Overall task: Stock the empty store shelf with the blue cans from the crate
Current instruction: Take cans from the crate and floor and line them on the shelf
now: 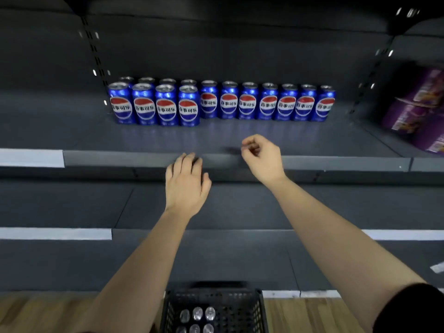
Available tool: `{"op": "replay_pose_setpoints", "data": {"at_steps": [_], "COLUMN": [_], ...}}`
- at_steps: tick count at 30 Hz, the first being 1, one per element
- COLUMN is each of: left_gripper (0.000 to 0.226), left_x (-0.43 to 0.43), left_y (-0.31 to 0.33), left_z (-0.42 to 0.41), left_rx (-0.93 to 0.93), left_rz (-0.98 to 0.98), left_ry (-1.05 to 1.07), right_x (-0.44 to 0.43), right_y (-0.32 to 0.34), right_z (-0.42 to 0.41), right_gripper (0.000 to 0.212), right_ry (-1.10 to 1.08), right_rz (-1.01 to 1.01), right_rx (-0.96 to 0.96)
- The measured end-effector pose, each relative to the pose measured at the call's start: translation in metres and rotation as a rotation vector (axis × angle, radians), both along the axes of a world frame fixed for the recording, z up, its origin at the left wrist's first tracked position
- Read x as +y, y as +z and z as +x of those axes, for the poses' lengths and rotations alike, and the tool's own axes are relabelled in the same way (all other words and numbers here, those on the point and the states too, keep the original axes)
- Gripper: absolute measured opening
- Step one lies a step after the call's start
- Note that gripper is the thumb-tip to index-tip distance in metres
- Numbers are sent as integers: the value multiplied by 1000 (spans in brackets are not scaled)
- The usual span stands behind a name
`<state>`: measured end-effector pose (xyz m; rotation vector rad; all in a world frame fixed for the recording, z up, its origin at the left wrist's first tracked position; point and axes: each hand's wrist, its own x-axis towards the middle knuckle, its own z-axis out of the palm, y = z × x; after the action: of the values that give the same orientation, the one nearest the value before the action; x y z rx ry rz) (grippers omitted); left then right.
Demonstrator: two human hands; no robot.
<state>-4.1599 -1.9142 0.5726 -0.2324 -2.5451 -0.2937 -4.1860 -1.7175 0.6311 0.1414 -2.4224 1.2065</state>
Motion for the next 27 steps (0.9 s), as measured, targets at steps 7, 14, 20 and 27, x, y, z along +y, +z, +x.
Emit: {"op": "replay_pose_setpoints", "data": {"at_steps": [7,14,20,27], "left_gripper": [57,57,57,55], "left_x": [16,21,4,-7], "left_y": [-54,-123,-185,-265], "left_z": [66,136,179,179], "left_rx": [-197,-402,-515,-635], "left_rz": [-34,-71,-102,-137], "left_ry": [2,19,35,38], "right_x": [19,42,41,32], "right_y": [-70,-178,-252,-339], "right_z": [61,130,171,182], "right_gripper": [13,34,42,43], "right_ry": [34,36,57,68], "right_rz": [-6,115,145,158], "right_rx": [-167,-566,-749,-882]}}
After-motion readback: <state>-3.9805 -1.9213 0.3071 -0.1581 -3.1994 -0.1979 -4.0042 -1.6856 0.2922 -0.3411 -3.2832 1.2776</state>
